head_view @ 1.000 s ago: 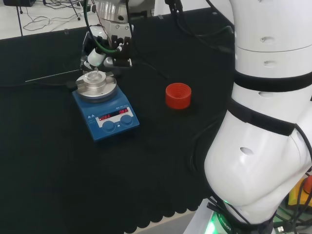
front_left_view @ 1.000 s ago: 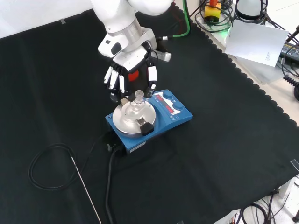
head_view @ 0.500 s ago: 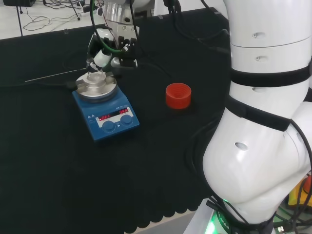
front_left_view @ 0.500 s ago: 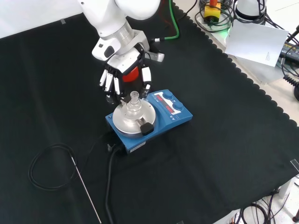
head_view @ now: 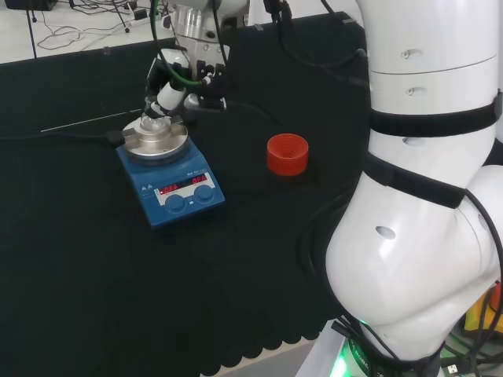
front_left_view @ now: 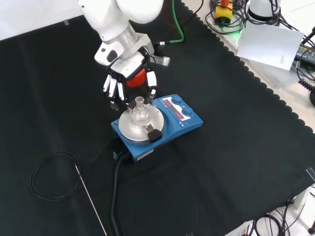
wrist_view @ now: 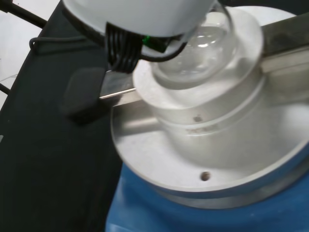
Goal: Place the round-bottom flask on the heater.
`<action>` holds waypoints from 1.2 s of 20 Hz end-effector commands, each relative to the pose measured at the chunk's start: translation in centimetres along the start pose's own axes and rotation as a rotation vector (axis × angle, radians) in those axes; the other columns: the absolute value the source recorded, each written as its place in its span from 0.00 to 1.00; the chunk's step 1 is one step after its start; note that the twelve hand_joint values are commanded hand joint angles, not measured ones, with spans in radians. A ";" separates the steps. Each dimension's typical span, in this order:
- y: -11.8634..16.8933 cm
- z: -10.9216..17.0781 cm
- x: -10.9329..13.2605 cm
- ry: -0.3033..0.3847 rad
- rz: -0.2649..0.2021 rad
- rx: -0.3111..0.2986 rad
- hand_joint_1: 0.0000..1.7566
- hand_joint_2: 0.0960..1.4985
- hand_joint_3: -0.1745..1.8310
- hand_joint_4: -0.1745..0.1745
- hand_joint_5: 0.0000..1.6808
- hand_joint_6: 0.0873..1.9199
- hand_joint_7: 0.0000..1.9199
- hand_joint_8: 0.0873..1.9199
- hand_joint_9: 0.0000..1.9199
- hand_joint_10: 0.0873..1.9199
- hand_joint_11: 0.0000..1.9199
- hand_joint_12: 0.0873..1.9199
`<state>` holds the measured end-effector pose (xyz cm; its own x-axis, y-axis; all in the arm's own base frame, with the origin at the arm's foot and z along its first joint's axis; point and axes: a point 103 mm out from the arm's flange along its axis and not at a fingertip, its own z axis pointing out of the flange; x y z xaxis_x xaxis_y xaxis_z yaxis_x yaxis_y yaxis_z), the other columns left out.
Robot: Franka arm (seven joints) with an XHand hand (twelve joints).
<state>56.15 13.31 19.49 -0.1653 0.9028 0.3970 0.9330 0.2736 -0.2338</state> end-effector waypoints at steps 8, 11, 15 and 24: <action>0.7 0.8 0.8 0.001 -0.027 0.002 0.58 0.36 0.41 0.44 0.54 0.33 0.26 0.32 0.38 0.27 0.23 0.67; 0.5 0.7 0.9 0.000 -0.035 -0.005 0.56 0.33 0.42 0.44 0.46 0.34 0.25 0.33 0.37 0.27 0.22 0.67; -0.1 0.4 1.0 -0.008 -0.013 -0.020 0.54 0.31 0.41 0.44 0.36 0.31 0.24 0.33 0.36 0.28 0.21 0.68; -2.3 -1.8 0.6 -0.011 0.011 -0.056 0.50 0.32 0.37 0.47 0.26 0.21 0.19 0.34 0.32 0.30 0.16 0.69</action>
<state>55.31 13.72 20.73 -0.1734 0.9042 0.3904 0.9421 0.2678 -0.2020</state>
